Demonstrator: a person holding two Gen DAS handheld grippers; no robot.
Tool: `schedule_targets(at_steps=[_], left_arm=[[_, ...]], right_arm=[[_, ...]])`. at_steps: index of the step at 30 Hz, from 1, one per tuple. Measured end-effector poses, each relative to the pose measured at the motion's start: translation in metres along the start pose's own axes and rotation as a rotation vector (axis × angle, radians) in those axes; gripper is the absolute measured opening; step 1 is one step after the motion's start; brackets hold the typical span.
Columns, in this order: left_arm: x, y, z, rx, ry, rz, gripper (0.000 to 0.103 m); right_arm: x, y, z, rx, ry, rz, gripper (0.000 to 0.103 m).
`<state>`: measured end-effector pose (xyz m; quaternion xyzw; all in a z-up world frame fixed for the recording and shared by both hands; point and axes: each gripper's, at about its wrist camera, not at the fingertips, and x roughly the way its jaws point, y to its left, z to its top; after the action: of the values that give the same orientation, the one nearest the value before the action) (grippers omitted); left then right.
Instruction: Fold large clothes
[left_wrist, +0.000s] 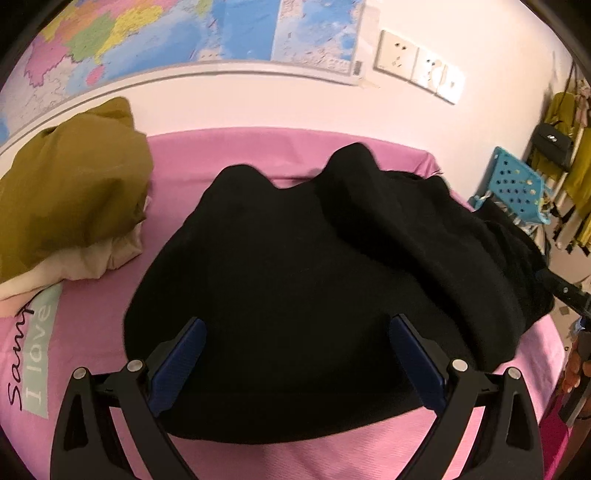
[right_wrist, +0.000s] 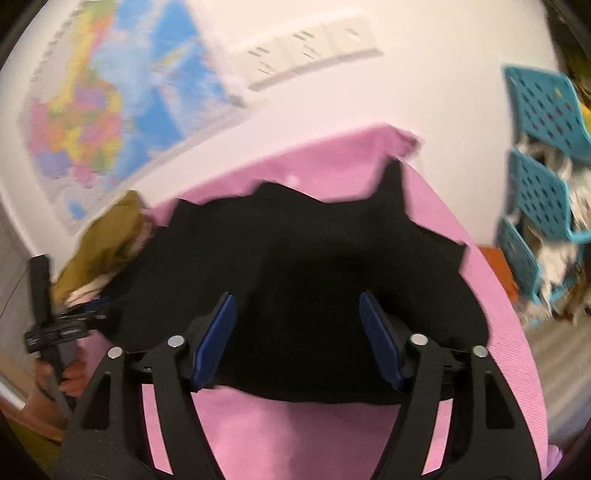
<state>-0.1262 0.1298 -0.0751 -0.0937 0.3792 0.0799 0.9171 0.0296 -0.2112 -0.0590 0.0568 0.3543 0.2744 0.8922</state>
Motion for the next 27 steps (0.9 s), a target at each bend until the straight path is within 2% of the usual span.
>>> schedule_targets(at_steps=[2,6,8,12,15,17,18,20,22,23,24,25,27], left_arm=[[0.001,0.001,0.001,-0.001,0.002,0.011,0.096],[-0.002,0.005,0.001,0.002,-0.002,0.032,0.096],[-0.005,0.008,0.001,0.001,-0.003,0.028,0.093],[-0.008,0.009,-0.001,0.002,-0.007,0.038,0.093],[-0.008,0.001,0.001,0.049,-0.017,0.055,0.093],[-0.007,-0.007,0.003,0.095,-0.006,0.02,0.093],[-0.004,-0.009,0.003,0.107,-0.003,0.014,0.089],[0.004,-0.011,0.003,0.111,0.013,-0.02,0.069],[0.008,-0.01,0.002,0.111,0.016,-0.001,0.036],[0.005,-0.01,0.003,0.115,0.014,-0.023,0.029],[0.0,-0.009,0.003,0.109,0.0,-0.022,0.011],[-0.004,-0.007,0.004,0.107,-0.008,-0.007,0.004],[-0.011,0.007,0.007,0.072,-0.01,0.053,0.001]], right_arm=[[0.007,-0.007,-0.002,0.027,0.017,-0.011,0.055],[-0.003,0.008,-0.003,0.001,-0.024,0.001,0.061],[-0.016,0.028,-0.005,-0.06,-0.055,0.05,0.062],[-0.018,0.074,-0.003,-0.198,-0.051,0.149,0.062],[0.004,0.113,-0.001,-0.287,-0.009,0.222,0.062],[0.022,0.13,0.001,-0.314,0.022,0.242,0.062],[0.03,0.134,0.002,-0.31,0.036,0.244,0.062],[0.048,0.134,0.005,-0.278,0.079,0.259,0.062],[0.054,0.133,0.004,-0.26,0.084,0.258,0.062],[0.055,0.132,0.004,-0.256,0.084,0.254,0.062],[0.054,0.131,0.004,-0.25,0.084,0.25,0.062],[0.052,0.127,0.005,-0.244,0.079,0.236,0.062],[0.046,0.121,0.006,-0.235,0.071,0.224,0.062]])
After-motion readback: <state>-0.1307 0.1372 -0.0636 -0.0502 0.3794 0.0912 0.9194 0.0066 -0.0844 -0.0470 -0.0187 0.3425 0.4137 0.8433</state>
